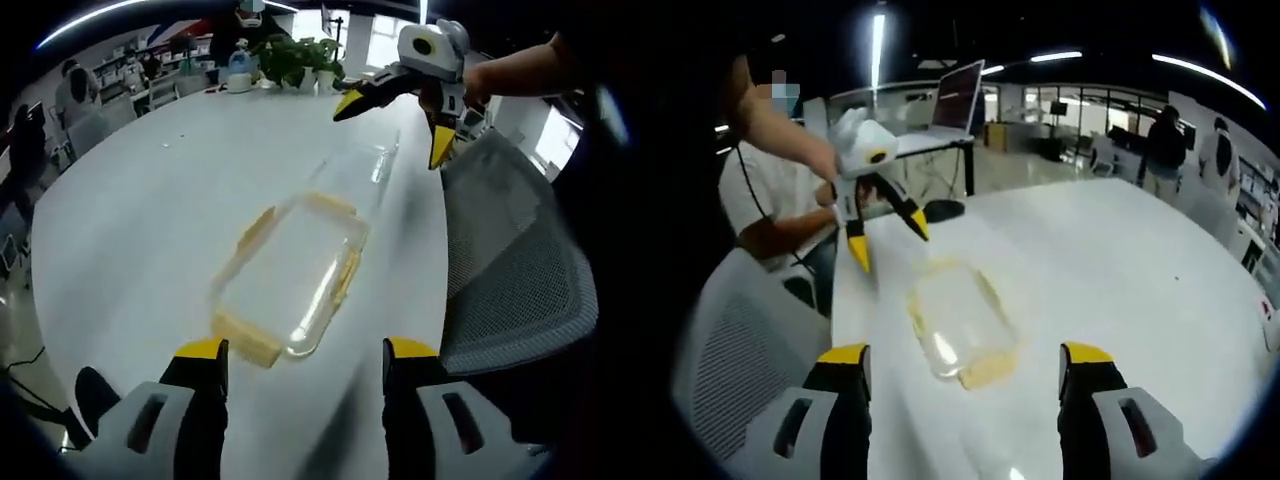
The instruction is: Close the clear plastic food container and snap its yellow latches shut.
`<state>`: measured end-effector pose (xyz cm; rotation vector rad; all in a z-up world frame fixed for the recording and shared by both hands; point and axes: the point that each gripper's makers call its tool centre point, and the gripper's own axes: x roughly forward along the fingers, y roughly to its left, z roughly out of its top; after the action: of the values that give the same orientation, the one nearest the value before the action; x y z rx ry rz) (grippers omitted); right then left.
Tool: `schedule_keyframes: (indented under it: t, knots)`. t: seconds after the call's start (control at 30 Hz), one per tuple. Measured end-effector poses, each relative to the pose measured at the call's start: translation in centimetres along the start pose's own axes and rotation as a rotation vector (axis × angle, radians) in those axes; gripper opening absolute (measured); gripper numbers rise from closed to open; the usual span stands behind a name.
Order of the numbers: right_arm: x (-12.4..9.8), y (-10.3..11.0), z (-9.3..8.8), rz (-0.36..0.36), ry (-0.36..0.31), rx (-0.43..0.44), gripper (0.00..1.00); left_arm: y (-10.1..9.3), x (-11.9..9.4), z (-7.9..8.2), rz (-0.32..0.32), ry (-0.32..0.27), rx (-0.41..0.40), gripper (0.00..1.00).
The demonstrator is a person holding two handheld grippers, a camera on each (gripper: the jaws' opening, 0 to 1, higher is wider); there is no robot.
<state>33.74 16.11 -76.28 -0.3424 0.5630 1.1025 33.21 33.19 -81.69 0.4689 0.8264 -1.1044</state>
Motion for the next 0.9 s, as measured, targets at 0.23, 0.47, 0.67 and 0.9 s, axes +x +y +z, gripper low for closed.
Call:
schedule_keyframes:
  t: [0.23, 0.47, 0.67, 0.9]
  knots:
    - [1.0, 0.5, -0.8, 0.029, 0.06, -0.057, 0.76, 0.6, 0.2, -0.1, -0.015, 0.024, 0.027, 0.62]
    - [1.8, 0.1, -1.1, 0.05, 0.094, -0.089, 0.76, 1.1, 0.5, -0.4, -0.031, 0.057, 0.081, 0.62]
    - [2.2, -0.1, -1.1, 0.07, 0.114, -0.107, 0.76, 1.5, 0.7, -0.5, -0.043, 0.081, 0.118, 0.6]
    - [2.7, -0.2, -1.8, 0.093, 0.162, -0.125, 0.72, 2.1, 1.1, -0.9, -0.046, 0.106, 0.152, 0.61]
